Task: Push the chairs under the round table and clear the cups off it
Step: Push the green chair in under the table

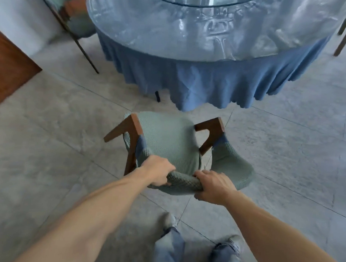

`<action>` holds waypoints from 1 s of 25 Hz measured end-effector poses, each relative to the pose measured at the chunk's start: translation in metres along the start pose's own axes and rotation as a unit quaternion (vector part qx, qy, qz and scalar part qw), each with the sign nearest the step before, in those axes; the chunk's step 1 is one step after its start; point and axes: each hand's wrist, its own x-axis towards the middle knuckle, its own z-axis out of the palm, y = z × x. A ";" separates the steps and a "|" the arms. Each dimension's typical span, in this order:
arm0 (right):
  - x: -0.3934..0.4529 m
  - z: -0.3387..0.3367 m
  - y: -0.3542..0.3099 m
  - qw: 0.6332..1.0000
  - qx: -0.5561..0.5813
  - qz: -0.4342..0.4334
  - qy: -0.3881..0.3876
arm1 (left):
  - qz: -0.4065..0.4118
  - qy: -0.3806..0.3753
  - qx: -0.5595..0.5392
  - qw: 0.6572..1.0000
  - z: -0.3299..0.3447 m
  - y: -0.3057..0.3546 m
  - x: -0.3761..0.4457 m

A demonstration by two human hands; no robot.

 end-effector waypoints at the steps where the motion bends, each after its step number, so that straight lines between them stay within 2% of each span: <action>1: 0.006 0.001 -0.011 1.000 -0.003 -0.012 -0.005 | -0.002 0.007 -0.009 1.000 0.009 -0.017 -0.012; 7: 0.041 0.012 -0.059 0.995 -0.062 -0.077 -0.016 | -0.075 0.027 -0.081 0.994 0.098 -0.107 -0.083; 12: 0.076 0.027 -0.082 0.986 -0.122 -0.116 -0.016 | -0.168 0.036 -0.154 0.973 0.186 -0.148 -0.128; 17: 0.089 0.060 -0.111 0.978 -0.150 -0.146 -0.005 | -0.222 0.016 -0.178 0.959 0.245 -0.150 -0.145; 20: 0.093 0.062 -0.116 0.970 -0.185 -0.156 -0.006 | -0.245 0.036 -0.195 0.949 0.262 -0.146 -0.145; 23: 0.092 0.057 -0.120 0.971 -0.180 -0.156 -0.019 | -0.237 0.040 -0.195 0.951 0.257 -0.145 -0.145; 25: 0.092 0.053 -0.123 0.973 -0.177 -0.143 -0.037 | -0.204 0.032 -0.229 0.951 0.249 -0.135 -0.150</action>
